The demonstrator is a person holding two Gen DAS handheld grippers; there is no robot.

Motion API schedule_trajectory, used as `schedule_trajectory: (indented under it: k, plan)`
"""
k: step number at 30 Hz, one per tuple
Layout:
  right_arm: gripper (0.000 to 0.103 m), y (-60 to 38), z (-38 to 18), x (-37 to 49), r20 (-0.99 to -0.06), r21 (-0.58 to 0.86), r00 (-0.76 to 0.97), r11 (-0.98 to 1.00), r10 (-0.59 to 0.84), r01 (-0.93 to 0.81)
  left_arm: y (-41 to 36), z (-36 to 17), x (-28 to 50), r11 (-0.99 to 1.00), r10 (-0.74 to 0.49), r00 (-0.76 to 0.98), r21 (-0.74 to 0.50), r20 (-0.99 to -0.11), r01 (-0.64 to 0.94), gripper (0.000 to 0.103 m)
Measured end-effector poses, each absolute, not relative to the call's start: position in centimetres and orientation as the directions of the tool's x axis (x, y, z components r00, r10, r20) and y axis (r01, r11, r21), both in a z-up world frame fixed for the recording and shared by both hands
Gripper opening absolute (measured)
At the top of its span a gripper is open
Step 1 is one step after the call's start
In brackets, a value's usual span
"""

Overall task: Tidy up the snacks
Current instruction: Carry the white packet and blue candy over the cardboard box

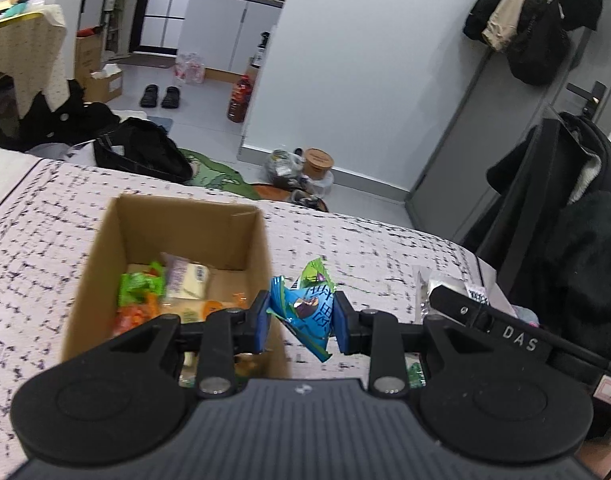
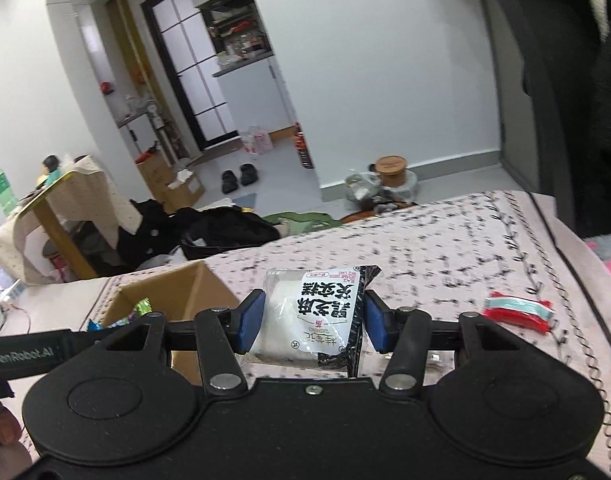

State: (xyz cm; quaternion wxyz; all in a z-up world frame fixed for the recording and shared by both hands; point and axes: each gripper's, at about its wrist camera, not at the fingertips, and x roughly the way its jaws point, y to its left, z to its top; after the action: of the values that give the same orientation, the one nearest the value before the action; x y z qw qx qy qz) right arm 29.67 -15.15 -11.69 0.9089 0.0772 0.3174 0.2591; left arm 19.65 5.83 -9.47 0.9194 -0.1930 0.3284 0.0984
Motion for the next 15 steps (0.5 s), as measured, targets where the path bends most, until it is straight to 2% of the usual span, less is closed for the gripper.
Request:
schedule_trajectory:
  k: [15]
  plan:
    - [0.050, -9.7, -10.7, 27.8, -0.509, 0.270, 0.586, 0.764, 0.630, -0.586, 9.2, -9.7, 17.2, 0.874, 0.141, 0.727, -0.260, -0.672, -0.410, 0.031]
